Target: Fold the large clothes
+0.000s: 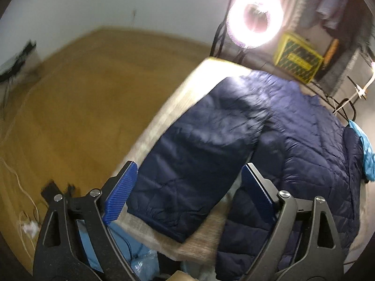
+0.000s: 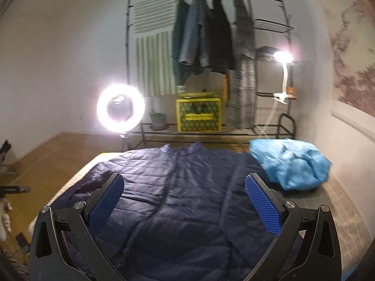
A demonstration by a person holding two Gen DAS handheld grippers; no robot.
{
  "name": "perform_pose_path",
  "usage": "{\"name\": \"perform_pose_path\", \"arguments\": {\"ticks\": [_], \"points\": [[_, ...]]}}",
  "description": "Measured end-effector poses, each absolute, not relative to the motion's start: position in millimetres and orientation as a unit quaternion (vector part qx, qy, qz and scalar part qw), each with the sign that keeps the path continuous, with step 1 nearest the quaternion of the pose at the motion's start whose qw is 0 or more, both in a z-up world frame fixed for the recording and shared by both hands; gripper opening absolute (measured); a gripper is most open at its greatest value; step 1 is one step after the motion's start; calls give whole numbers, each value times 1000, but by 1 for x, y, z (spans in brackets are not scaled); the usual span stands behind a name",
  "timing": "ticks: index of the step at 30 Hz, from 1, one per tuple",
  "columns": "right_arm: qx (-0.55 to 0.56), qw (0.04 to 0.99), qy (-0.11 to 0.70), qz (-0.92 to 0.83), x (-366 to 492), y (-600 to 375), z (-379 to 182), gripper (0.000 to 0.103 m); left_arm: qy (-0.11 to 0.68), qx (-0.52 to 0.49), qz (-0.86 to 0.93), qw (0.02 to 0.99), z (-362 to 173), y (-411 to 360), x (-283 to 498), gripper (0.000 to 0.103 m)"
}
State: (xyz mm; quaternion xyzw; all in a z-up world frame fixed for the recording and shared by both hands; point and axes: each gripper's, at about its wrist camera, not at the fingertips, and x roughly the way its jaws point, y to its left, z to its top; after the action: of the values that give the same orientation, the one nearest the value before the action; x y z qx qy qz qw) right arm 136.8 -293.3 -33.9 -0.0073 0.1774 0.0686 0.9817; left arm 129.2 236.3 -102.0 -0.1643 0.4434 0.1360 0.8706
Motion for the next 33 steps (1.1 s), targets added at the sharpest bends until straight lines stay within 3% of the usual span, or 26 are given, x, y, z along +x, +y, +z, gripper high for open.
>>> {"name": "perform_pose_path", "arguments": {"ticks": [6,12,14,27,31,33], "points": [[-7,973,202,112,153,-288,-53,103,514,-235,159,810,-161,275,136,91],[15,965,230,128,166,-294,-61,103,547,-340,190,741,-206,312,115,84],[21,964,232,131,167,-296,-61,103,555,-352,190,729,-214,315,115,77],[29,961,241,131,173,-296,-66,103,591,-343,187,706,-241,311,125,57],[26,963,237,128,170,-296,-65,103,581,-345,178,715,-236,309,127,10],[24,963,237,126,171,-296,-66,103,563,-359,180,723,-229,310,126,8]]}}
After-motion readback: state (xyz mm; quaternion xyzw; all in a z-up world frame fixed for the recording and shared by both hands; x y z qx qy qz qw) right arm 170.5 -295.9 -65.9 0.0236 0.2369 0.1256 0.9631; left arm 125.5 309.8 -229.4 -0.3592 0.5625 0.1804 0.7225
